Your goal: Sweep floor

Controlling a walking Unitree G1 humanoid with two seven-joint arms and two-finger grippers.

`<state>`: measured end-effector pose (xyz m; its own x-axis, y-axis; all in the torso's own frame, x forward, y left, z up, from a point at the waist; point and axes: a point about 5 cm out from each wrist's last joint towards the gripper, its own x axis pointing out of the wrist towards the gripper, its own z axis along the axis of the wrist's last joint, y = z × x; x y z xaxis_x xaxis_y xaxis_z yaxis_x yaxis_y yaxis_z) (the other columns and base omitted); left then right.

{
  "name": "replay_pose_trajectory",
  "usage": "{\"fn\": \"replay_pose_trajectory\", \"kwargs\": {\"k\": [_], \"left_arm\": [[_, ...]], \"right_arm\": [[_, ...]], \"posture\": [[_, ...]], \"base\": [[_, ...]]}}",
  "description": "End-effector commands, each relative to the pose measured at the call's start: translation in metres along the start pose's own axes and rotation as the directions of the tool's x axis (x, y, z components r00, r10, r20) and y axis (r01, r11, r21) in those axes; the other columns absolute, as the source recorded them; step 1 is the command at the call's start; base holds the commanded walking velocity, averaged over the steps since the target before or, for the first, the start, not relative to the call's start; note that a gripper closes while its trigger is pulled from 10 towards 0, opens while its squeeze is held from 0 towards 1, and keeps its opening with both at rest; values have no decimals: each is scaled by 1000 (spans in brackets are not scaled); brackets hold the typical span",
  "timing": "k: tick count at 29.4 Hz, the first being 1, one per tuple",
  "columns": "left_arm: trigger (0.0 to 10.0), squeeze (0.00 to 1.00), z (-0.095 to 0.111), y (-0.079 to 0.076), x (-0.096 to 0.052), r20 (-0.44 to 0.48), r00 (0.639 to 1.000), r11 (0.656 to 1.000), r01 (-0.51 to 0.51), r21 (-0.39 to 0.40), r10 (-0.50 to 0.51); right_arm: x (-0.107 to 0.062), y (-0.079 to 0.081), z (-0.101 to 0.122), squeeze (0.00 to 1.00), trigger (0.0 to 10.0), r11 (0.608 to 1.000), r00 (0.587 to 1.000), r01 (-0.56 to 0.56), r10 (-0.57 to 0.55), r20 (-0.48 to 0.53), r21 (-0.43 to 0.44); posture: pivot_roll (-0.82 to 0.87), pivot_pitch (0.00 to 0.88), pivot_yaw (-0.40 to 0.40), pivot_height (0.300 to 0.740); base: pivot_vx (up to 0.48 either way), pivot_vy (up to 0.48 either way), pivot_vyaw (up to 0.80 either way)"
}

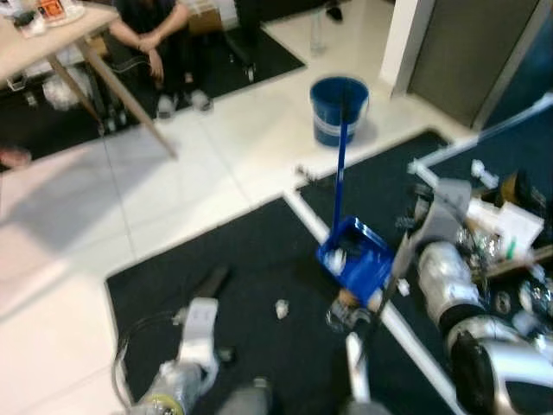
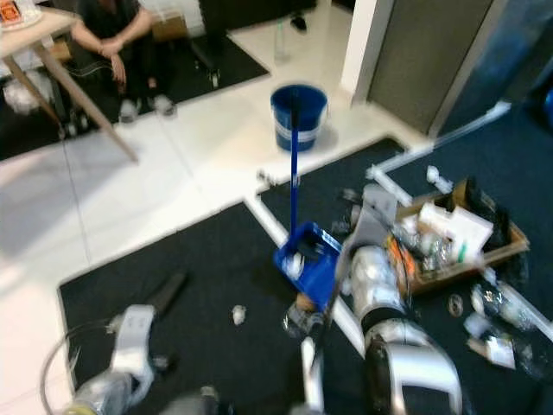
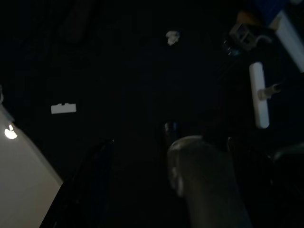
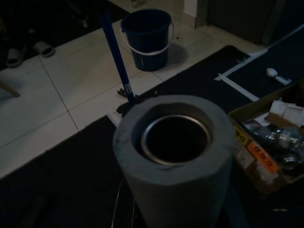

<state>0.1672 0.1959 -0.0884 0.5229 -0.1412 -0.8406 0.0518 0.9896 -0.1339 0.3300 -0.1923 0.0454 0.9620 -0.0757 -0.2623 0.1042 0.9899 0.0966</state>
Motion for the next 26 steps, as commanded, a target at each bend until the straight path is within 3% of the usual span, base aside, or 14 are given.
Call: {"fn": "replay_pose_trajectory", "kwargs": {"k": [1, 12, 26], "left_arm": [[10000, 0, -1, 1, -1, 2, 1000, 1000, 0, 12, 0], [10000, 0, 0, 2, -1, 3, 1000, 1000, 4, 24, -4], [10000, 0, 3, 2, 0, 7, 1000, 1000, 8, 24, -8]], "right_arm": [[-6, -8, -17, 0, 10000, 998, 997, 43, -41, -65, 39], [-7, -12, -18, 0, 10000, 995, 994, 86, -82, -74, 59], [-8, -27, -16, 0, 10000, 984, 981, 177, -176, -85, 6]], "posture": [[51, 0, 49, 740], [51, 0, 56, 740], [51, 0, 57, 740]], "base": [[322, 0, 0], [328, 0, 0], [330, 0, -768]]}}
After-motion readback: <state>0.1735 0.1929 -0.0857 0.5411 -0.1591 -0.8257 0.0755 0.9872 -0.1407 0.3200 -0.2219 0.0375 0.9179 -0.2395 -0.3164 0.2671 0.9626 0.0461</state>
